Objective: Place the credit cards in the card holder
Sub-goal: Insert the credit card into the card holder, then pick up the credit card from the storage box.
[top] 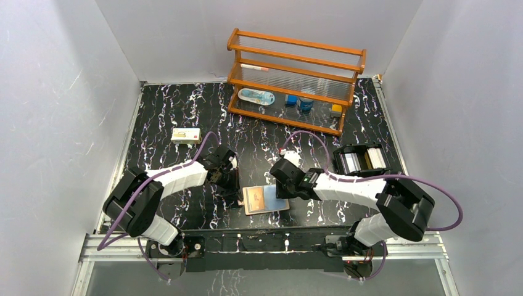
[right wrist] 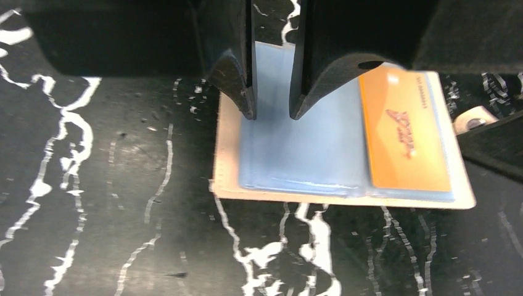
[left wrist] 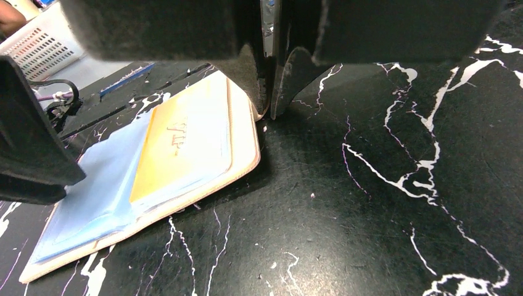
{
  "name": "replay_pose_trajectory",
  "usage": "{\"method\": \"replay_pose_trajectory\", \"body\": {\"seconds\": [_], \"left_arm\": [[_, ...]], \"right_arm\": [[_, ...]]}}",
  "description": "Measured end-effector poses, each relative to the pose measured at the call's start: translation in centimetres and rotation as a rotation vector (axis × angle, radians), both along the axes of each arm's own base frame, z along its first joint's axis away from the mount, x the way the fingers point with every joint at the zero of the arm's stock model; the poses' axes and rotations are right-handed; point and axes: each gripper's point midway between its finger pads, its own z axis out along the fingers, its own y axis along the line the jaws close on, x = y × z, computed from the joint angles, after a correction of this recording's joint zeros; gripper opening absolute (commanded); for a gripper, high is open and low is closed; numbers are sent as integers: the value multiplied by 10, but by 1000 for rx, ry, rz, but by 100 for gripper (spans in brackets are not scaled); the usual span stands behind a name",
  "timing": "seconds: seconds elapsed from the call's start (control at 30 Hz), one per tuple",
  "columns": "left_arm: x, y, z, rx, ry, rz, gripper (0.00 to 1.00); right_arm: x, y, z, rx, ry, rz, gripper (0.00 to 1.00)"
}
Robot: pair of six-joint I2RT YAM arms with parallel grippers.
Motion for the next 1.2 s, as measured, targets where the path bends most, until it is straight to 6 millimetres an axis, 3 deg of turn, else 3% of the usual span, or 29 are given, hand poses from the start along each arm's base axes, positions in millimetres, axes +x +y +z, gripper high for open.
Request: {"method": "replay_pose_trajectory", "body": {"seconds": [0.2,0.47,0.57,0.7,0.83,0.93,1.2], "left_arm": [[0,0,0,3,2,-1,0],[1,3,0,19,0,-1,2],[2,6,1,45,-7,1,15],[4,10,3,68,-17,-3,33],[6,14,11,85,-34,-4,44],[9,14,22,82,-63,-3,48],[28,5,86,-31,-270,-36,52]], "right_arm": [[1,-26,-8,-134,-5,-36,32],[4,-45,-6,-223,-20,-45,33],[15,-48,8,-222,-42,-54,37],[50,-63,46,-211,-119,-111,47],[90,-95,85,-238,-205,-194,48],[115,-129,105,-310,-253,-269,48],[138,-214,121,-579,-303,-340,53]]}}
